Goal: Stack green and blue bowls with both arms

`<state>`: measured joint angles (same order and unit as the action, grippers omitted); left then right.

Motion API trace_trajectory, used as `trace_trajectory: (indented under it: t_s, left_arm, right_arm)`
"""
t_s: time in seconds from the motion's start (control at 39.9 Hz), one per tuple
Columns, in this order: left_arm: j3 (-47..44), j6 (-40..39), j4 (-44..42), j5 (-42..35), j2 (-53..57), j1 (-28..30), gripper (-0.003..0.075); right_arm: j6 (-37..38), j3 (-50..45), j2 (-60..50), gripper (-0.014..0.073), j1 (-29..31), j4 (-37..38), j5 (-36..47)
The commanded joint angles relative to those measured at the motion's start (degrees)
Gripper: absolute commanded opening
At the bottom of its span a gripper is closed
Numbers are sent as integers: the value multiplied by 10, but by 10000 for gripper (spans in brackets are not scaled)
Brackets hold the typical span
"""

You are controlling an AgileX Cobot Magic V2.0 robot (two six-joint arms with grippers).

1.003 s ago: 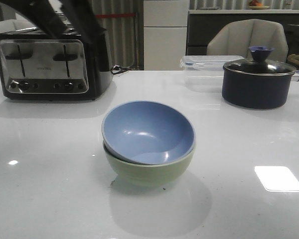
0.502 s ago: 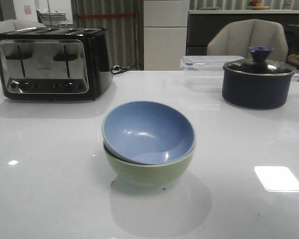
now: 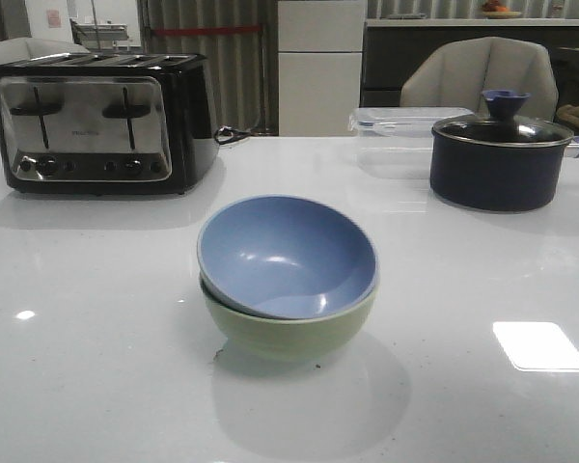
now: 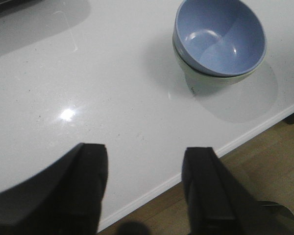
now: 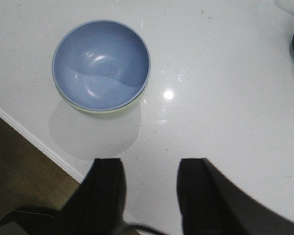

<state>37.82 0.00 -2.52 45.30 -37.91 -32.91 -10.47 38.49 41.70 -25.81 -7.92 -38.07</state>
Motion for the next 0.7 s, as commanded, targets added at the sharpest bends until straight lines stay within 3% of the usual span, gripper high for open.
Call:
trace_trajectory:
  t_s: [0.0,0.18,0.68]
  left_arm:
    - [15,-5,-3,-50,2,-1,261]
    - [15,-5,0,-51,2,-1,95]
    - [15,-5,0,-54,2,-1,93]
  right_arm:
    - [-6,16,-3,261,-1,10,31]
    - [-6,16,-2,48,-1,10,30]
    - [-6,16,-2,57,-1,10,27]
